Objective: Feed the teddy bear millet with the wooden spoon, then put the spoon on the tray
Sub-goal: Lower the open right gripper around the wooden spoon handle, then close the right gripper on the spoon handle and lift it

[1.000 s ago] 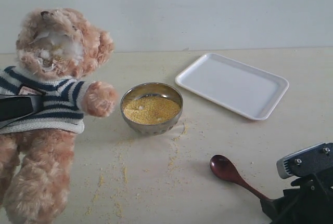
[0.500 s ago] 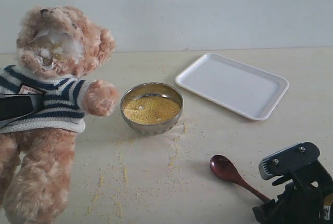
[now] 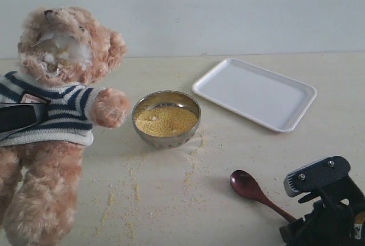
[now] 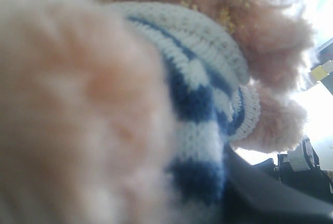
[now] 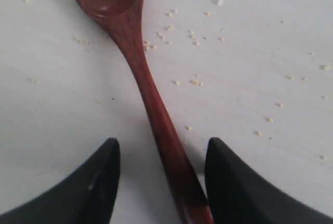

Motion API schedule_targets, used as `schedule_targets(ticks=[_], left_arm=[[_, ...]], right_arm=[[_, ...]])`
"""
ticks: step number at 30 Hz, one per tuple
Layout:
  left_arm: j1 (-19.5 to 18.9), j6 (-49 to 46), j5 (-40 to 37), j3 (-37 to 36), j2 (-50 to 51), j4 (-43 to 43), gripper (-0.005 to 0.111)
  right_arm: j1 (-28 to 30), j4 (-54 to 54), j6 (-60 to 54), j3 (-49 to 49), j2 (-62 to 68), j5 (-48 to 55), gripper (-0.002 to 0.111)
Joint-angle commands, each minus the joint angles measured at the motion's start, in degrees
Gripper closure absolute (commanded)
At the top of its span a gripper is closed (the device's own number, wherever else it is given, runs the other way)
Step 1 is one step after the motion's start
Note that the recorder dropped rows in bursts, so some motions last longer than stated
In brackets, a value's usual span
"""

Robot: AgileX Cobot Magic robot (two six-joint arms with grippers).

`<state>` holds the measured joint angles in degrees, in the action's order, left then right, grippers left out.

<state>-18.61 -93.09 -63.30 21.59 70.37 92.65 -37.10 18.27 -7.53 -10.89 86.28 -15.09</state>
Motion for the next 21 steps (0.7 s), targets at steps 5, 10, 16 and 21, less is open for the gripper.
schedule_targets(ticks=[5,10,16,21], left_arm=[[0.01,-0.33,-1.64,-0.23,-0.19,1.6,0.102],[0.01,-0.33,-1.64,-0.23,-0.19,1.6,0.102],[0.01,-0.33,-1.64,-0.23,-0.19,1.6,0.102],[0.01,-1.04,-0.97,-0.23,-0.19,1.59,0.102]], right_arm=[[0.01,0.63,-1.47,-0.09,0.29,3.21,0.086],[0.01,0.63,-1.61,-0.09,0.29,3.95,0.085],[0.01,0.63,-2.02,-0.09,0.29,4.2,0.102],[0.01,0.63,-2.65,-0.09,-0.12,4.85,0.108]])
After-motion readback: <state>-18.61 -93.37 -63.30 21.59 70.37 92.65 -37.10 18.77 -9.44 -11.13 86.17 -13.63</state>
